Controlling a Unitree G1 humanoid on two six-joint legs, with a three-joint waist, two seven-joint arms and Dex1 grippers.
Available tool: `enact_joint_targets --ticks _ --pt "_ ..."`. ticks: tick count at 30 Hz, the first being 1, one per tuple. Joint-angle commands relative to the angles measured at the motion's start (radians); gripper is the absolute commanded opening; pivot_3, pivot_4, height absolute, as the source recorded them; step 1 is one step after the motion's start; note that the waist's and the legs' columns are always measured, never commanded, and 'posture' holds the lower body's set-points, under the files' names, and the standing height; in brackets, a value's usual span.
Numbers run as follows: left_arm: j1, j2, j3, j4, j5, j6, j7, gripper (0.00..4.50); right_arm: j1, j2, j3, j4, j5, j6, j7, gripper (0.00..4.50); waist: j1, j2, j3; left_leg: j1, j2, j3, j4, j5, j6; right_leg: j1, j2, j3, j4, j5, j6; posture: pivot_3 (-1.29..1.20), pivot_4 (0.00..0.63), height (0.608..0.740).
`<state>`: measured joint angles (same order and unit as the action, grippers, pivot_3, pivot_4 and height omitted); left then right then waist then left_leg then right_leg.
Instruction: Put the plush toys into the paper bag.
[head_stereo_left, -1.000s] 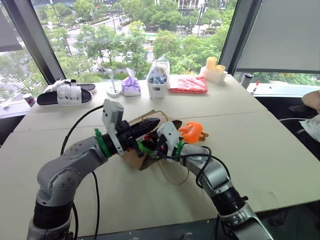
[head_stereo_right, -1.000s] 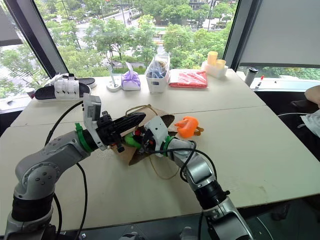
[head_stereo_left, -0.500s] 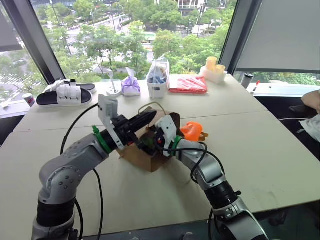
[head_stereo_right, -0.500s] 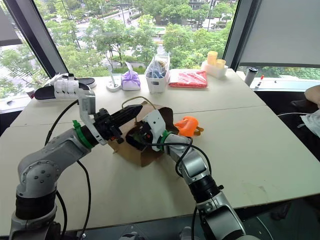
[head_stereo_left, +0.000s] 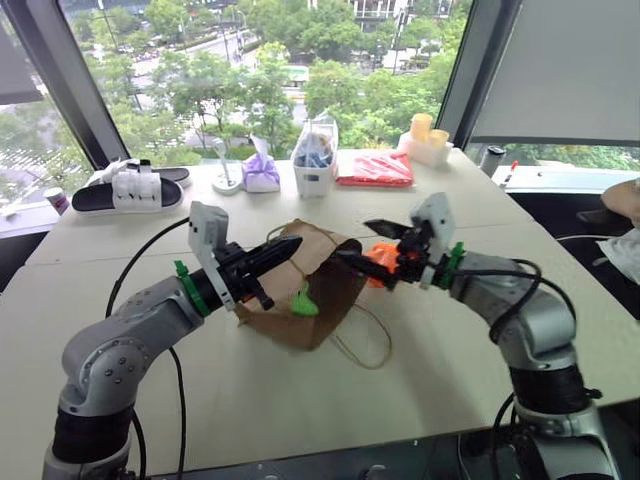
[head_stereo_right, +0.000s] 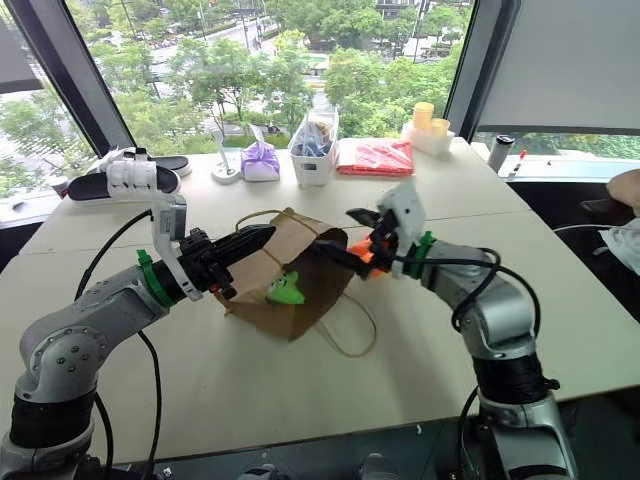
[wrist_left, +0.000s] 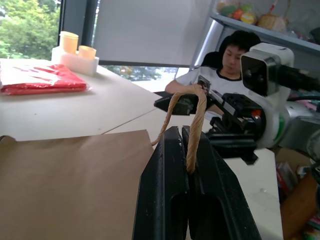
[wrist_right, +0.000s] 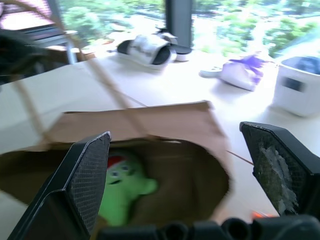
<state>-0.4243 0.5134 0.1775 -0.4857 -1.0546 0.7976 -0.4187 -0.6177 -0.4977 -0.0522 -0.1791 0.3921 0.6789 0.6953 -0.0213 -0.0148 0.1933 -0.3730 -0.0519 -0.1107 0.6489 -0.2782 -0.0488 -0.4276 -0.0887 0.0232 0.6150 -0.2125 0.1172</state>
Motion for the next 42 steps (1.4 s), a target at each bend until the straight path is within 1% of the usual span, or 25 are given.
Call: enact_joint_targets --ticks 1,9,12,15,18,22,25,26,28,32,35,38,40,42 --pt "-0.012 0.025 0.020 -0.006 0.002 -0.013 -0.025 0.00 -0.043 -0.015 0.045 0.170 -0.120 -0.133 -0.037 4.49 0.001 0.000 0.000 0.000 0.000 0.000 0.000 0.000 0.000 0.000 0.000 0.000 0.000 0.000 0.000 0.00 0.150 0.740" --pt "-0.020 0.050 0.026 -0.016 -0.013 -0.006 -0.024 0.00 -0.205 0.108 0.158 0.718 -0.353 -0.411 -0.201 4.49 0.000 0.000 0.000 -0.001 0.000 0.001 0.000 0.000 0.000 -0.001 0.000 0.001 -0.001 0.000 0.000 0.00 0.150 0.740" --pt "-0.020 0.053 0.026 -0.025 -0.013 -0.006 -0.017 0.00 -0.252 0.132 0.174 0.857 -0.403 -0.465 -0.244 4.49 0.003 0.000 0.000 -0.001 0.000 0.001 -0.001 0.000 0.000 -0.001 0.000 0.001 -0.001 0.000 0.000 0.00 0.150 0.740" --pt "-0.017 0.057 0.027 -0.030 -0.010 -0.009 -0.012 0.00 -0.271 0.142 0.191 0.924 -0.438 -0.492 -0.247 4.49 0.004 0.000 0.000 -0.002 -0.001 0.001 0.000 0.000 0.000 -0.001 -0.001 0.001 -0.001 0.000 0.000 0.00 0.150 0.740" --pt "-0.016 0.060 0.027 -0.032 -0.008 -0.012 -0.009 0.00 -0.278 0.144 0.196 0.943 -0.454 -0.514 -0.242 3.72 0.002 0.000 0.000 -0.001 -0.001 0.000 0.000 0.000 0.000 -0.001 -0.001 0.001 -0.001 0.000 0.000 0.00 0.150 0.740" --pt "-0.015 0.062 0.026 -0.031 -0.004 -0.014 -0.012 0.00 -0.266 0.115 0.219 0.947 -0.509 -0.533 -0.246 1.63 0.001 0.000 0.000 -0.001 -0.001 0.000 0.000 0.000 0.000 -0.001 -0.001 0.001 0.000 0.000 0.000 0.00 0.150 0.740" --pt "-0.017 0.063 0.025 -0.028 0.000 -0.016 -0.018 0.00 -0.243 0.083 0.218 0.925 -0.527 -0.533 -0.238 0.21 0.003 0.000 0.000 -0.001 -0.001 0.000 0.000 0.000 0.000 -0.001 -0.001 0.001 0.000 0.000 0.000 0.00 0.150 0.740" --pt "-0.018 0.063 0.022 -0.026 0.003 -0.017 -0.020 0.00 -0.233 0.074 0.214 0.912 -0.529 -0.532 -0.235 0.03 0.005 0.000 0.000 -0.001 -0.001 0.000 0.000 0.000 0.000 0.000 -0.001 0.001 0.000 0.000 0.000 0.00 0.150 0.740" --pt "-0.024 0.060 0.016 -0.021 0.007 -0.018 -0.022 0.00 -0.213 0.056 0.184 0.856 -0.506 -0.512 -0.230 0.03 0.010 0.000 0.000 -0.001 -0.001 0.000 0.000 0.000 0.000 0.000 -0.001 0.001 -0.001 0.000 0.000 0.00 0.150 0.740" --pt "-0.038 0.057 0.011 -0.009 0.013 -0.019 -0.031 0.00 -0.166 0.018 0.085 0.630 -0.404 -0.372 -0.183 0.03 0.008 0.000 0.000 -0.002 -0.001 -0.001 0.000 0.000 0.000 0.000 -0.001 0.001 -0.001 0.000 0.000 0.00 0.150 0.740" --pt "-0.057 0.050 0.006 0.012 0.016 -0.018 -0.042 0.00 -0.107 -0.048 0.002 0.354 -0.297 -0.188 -0.109 0.03 0.006 0.001 0.001 -0.002 -0.001 -0.001 0.000 0.000 0.000 -0.001 -0.001 0.001 -0.001 0.000 0.000 0.00 0.150 0.740" --pt "-0.078 0.039 0.006 0.037 0.005 -0.010 -0.052 0.00 -0.019 -0.118 -0.052 0.047 -0.143 0.032 -0.012 0.03 0.005 0.001 0.001 -0.002 -0.001 -0.001 -0.001 0.000 0.000 -0.001 -0.001 0.000 -0.001 0.000 0.000 0.00 0.150 0.740" --pt "-0.086 0.037 0.001 0.047 0.006 -0.005 -0.064 0.00 0.032 -0.120 -0.061 -0.122 -0.052 0.161 -0.003 0.03 0.002 0.001 0.000 -0.001 0.000 -0.001 -0.001 0.000 0.000 -0.001 0.000 0.000 -0.001 0.000 0.000 0.00 0.150 0.740" --pt "-0.090 0.037 0.002 0.055 0.004 -0.003 -0.073 0.00 0.071 -0.095 -0.044 -0.253 0.024 0.242 -0.005 0.03 0.001 0.001 0.000 -0.001 0.000 -0.001 -0.001 0.000 0.000 -0.001 0.000 0.000 -0.001 0.000 0.000 0.00 0.150 0.740"
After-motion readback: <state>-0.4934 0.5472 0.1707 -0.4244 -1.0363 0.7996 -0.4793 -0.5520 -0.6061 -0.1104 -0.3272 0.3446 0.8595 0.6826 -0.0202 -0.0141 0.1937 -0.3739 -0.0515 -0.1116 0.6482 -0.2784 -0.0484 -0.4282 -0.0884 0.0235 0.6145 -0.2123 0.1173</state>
